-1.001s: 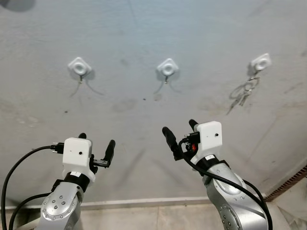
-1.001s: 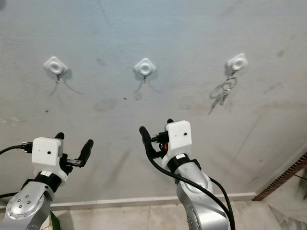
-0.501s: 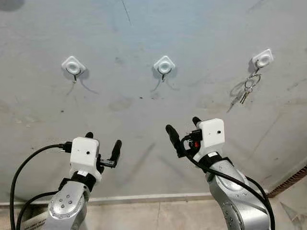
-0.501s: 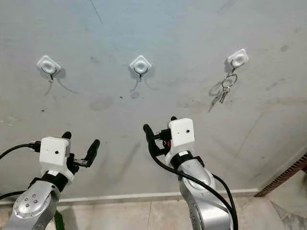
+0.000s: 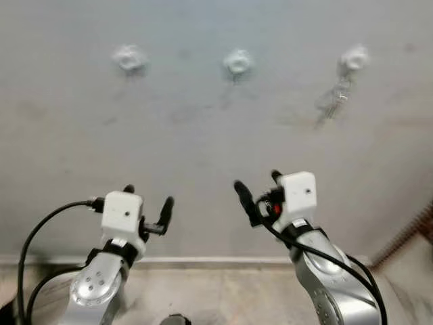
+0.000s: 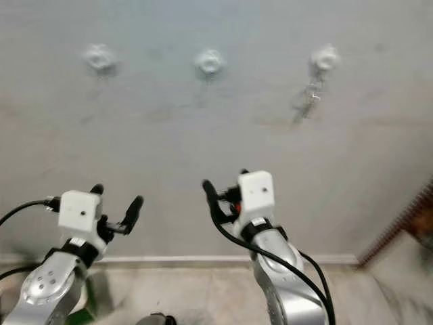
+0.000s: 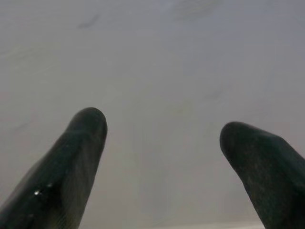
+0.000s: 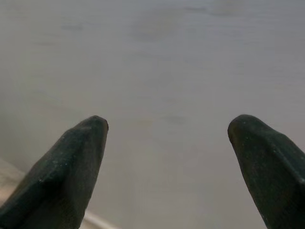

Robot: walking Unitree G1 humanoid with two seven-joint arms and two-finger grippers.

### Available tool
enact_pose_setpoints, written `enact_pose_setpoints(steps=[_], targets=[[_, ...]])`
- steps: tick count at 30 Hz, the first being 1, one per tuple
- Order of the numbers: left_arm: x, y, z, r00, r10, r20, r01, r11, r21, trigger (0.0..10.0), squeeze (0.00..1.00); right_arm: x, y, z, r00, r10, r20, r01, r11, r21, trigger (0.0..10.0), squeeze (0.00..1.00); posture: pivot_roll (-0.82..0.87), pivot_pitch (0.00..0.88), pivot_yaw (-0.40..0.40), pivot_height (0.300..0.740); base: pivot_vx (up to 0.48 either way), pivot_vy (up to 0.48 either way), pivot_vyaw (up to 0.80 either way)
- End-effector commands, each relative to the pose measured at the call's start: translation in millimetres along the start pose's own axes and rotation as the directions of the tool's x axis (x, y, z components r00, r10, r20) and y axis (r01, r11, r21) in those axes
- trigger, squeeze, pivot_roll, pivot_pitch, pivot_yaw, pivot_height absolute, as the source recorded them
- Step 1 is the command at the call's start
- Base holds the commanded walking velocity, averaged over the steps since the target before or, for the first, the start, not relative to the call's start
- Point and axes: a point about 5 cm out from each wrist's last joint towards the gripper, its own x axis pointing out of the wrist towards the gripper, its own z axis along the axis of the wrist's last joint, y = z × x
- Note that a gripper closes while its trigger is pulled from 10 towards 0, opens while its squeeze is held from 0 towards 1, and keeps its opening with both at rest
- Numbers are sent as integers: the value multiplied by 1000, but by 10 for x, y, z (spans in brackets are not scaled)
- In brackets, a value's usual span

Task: Hang keys on a hook

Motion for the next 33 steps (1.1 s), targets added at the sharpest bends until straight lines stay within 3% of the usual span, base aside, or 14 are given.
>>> enact_pose_setpoints(steps=[1,25,33], targets=[[-2,21,-44,1000,10,-28,-10,1000,13,10000,0,-27,18,-30,1000,-1,-7,1,1000,17,10000,0,158,17,37,740,-394,0,0],[26,18,-41,1000,6,-24,-6,1000,12,10000,0,-9,9,-28,1000,-3,-6,3,1000,13,10000,0,154,12,36,740,-366,0,0],[38,15,-43,1000,5,-21,-4,1000,12,10000,0,-48,-82,-30,999,-53,0,53,999,10,10000,0,149,8,34,740,-359,0,0]])
